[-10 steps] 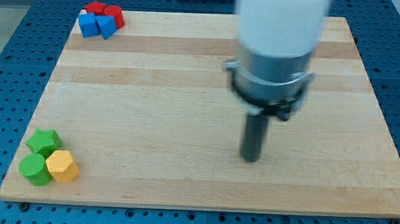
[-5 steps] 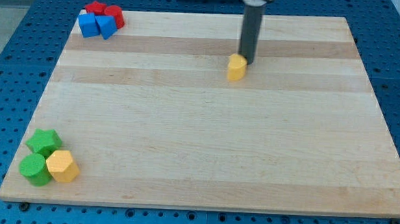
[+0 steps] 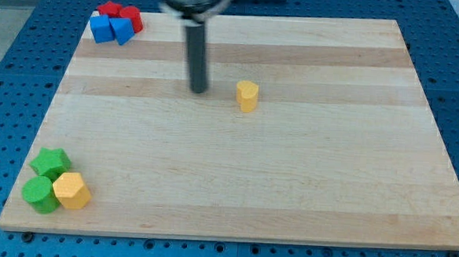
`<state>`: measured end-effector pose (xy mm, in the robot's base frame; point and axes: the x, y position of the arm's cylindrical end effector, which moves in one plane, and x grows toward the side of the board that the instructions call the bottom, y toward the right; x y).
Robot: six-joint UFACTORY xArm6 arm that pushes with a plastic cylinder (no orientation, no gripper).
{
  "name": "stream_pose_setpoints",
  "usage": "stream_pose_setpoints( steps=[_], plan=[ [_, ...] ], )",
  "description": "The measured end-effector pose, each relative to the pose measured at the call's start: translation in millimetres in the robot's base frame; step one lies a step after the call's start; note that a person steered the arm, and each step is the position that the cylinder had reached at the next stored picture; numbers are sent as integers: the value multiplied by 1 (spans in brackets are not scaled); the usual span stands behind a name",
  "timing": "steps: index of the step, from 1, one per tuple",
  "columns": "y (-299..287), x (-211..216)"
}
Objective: Place the yellow heart right at the green star
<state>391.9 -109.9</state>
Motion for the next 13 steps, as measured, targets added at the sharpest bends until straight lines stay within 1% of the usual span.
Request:
stream_pose_setpoints(
  steps=[1,2,3,4,5,6,7,8,9,10,11,12,13],
  plan=[
    [-26,-5],
    [6,-38],
    [84,-41],
    [133,-14],
    [101,17],
    [38,50],
    [29,48],
    [61,31],
    [117,31],
    [114,56],
    [54,86],
    [0,97],
    [-3,97]
  ],
)
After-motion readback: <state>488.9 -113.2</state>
